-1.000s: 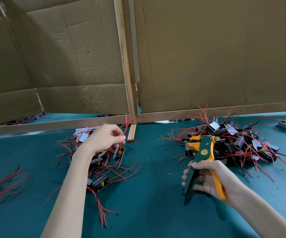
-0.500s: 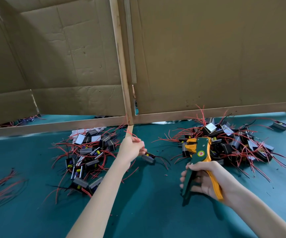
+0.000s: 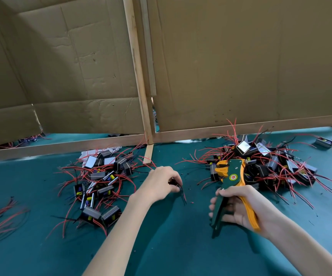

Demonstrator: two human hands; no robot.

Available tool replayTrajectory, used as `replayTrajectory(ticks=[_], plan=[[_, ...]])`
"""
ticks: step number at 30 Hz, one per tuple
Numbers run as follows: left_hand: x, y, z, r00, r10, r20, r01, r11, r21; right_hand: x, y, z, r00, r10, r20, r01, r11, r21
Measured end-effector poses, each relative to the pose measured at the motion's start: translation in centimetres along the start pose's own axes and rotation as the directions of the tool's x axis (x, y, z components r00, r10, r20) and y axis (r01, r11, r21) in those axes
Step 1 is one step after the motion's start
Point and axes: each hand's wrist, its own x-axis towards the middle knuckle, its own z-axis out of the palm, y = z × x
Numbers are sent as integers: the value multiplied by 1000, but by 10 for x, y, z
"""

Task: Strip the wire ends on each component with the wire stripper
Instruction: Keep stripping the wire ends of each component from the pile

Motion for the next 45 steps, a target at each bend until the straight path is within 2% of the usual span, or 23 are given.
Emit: replayTrajectory(ticks=[3,6,10,12,14,17,21,27,34,40,45], plan=[[0,-2,8,992,27,-126,-30,999,-23,1,1,-1,1000,1,-8,-1,1000,-15],[-1,-2,4,978,-49,-205,-20,947,-322,0,1,0,1000,2,24,-1,999,-35],[-2,10,-9,958,-59,-282,-152,728,-669,1,2,1,993,-24,113,30,998,-58],[-3,18,-20,953,-44,-300,-214,604,-767,1,3,2,983,-65,174,80,993,-81],[-5,23,-29,950,-3,-313,-253,582,-773,1,5,2,965,-103,241,128,987,-93],[-10,30,-40,957,65,-281,-260,618,-742,0,7,4,938,-157,308,192,978,-87],[-13,37,-45,974,82,-209,-212,639,-739,-5,7,8,918,-211,337,247,967,-69],[-17,42,-47,984,103,-148,-180,647,-741,-10,5,11,907,-208,366,257,962,-92],[-19,43,-49,984,133,-120,-178,635,-751,-11,5,11,915,-197,353,256,958,-130],[-23,39,-57,981,181,-66,-173,676,-716,-14,6,9,931,-145,335,223,953,-206],[-25,35,-60,980,197,-40,-167,689,-705,-18,10,13,975,-98,200,152,948,-279]])
